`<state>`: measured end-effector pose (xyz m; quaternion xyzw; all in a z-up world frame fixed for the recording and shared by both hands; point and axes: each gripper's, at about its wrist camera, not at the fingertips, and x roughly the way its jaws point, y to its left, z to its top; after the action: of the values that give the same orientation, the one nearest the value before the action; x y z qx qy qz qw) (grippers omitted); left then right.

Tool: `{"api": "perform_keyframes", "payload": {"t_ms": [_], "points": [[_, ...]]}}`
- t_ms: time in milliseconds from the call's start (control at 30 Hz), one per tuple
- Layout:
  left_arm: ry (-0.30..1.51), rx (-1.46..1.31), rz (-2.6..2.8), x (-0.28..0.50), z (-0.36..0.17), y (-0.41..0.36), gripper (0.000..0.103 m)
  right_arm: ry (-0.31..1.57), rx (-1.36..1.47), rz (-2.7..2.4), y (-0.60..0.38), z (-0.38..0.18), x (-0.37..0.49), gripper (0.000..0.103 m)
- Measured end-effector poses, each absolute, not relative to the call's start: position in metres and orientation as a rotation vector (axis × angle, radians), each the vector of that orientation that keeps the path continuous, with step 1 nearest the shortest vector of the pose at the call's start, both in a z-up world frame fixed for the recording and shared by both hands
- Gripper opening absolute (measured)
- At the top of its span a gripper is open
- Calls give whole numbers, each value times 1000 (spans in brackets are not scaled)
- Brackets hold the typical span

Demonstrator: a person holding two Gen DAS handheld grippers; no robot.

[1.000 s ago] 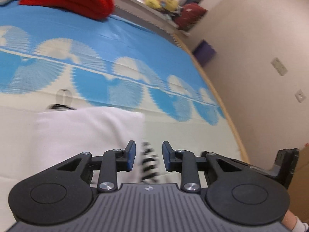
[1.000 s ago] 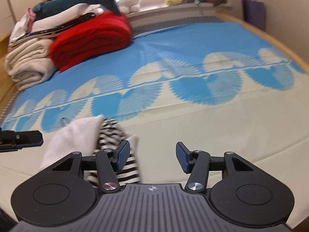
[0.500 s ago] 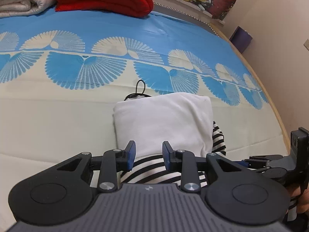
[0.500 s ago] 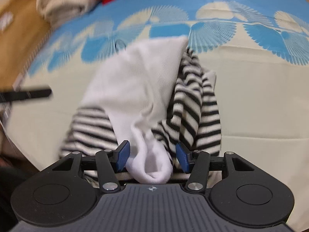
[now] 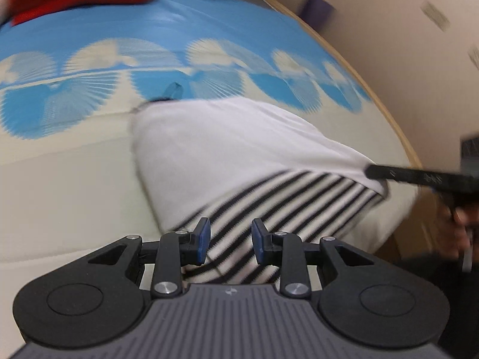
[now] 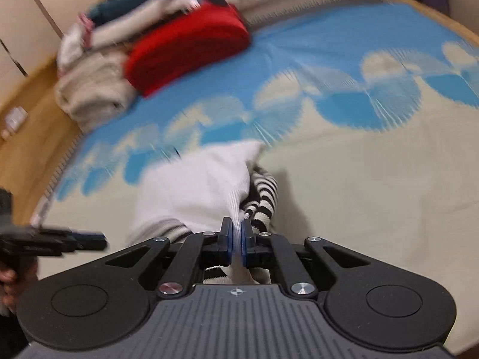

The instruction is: Fold small clothes

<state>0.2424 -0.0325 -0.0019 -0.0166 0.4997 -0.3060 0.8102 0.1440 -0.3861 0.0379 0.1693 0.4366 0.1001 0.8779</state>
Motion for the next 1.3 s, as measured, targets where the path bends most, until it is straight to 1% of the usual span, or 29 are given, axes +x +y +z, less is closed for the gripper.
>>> {"api": "perform_keyframes", "payload": {"t_ms": [133, 200, 300, 433, 500, 567, 633, 733, 767, 833, 900, 967, 1067, 1167, 1300], "points": [[1130, 79, -748, 233, -23, -63, 34, 966, 257, 208, -380, 24, 141, 5], [1196, 220, -718, 229, -48, -76, 34, 995, 241, 210, -374, 15, 143, 5], [1245, 349, -697, 225, -75, -89, 34, 1126, 196, 202, -363, -14, 152, 5], [1243, 367, -727, 222, -79, -91, 34, 1241, 27, 191, -338, -47, 155, 5], [1248, 345, -730, 224, -75, -87, 34, 1258, 38, 199, -337, -50, 157, 5], [1253, 268, -729, 229, -66, -75, 35, 1229, 99, 202, -345, -43, 159, 9], [1237, 173, -718, 238, -52, -60, 35, 1144, 190, 187, -359, -29, 162, 11], [1222, 133, -717, 242, -47, -44, 35, 992, 311, 154, -378, -12, 164, 20], [1232, 146, -717, 241, -50, -42, 35, 959, 351, 143, -382, -9, 166, 24], [1283, 238, -718, 235, -64, -49, 35, 903, 414, 107, -388, -8, 171, 26], [1307, 335, -733, 228, -77, -57, 38, 867, 470, 85, -389, -8, 178, 32], [1293, 371, -758, 223, -80, -62, 39, 856, 525, 90, -388, -10, 190, 43], [1302, 325, -758, 227, -78, -55, 38, 862, 562, 55, -383, -21, 214, 51], [1301, 300, -764, 229, -74, -47, 39, 889, 594, 38, -374, -32, 234, 52], [1306, 281, -760, 236, -76, -42, 41, 928, 598, 49, -360, -44, 254, 52]]}}
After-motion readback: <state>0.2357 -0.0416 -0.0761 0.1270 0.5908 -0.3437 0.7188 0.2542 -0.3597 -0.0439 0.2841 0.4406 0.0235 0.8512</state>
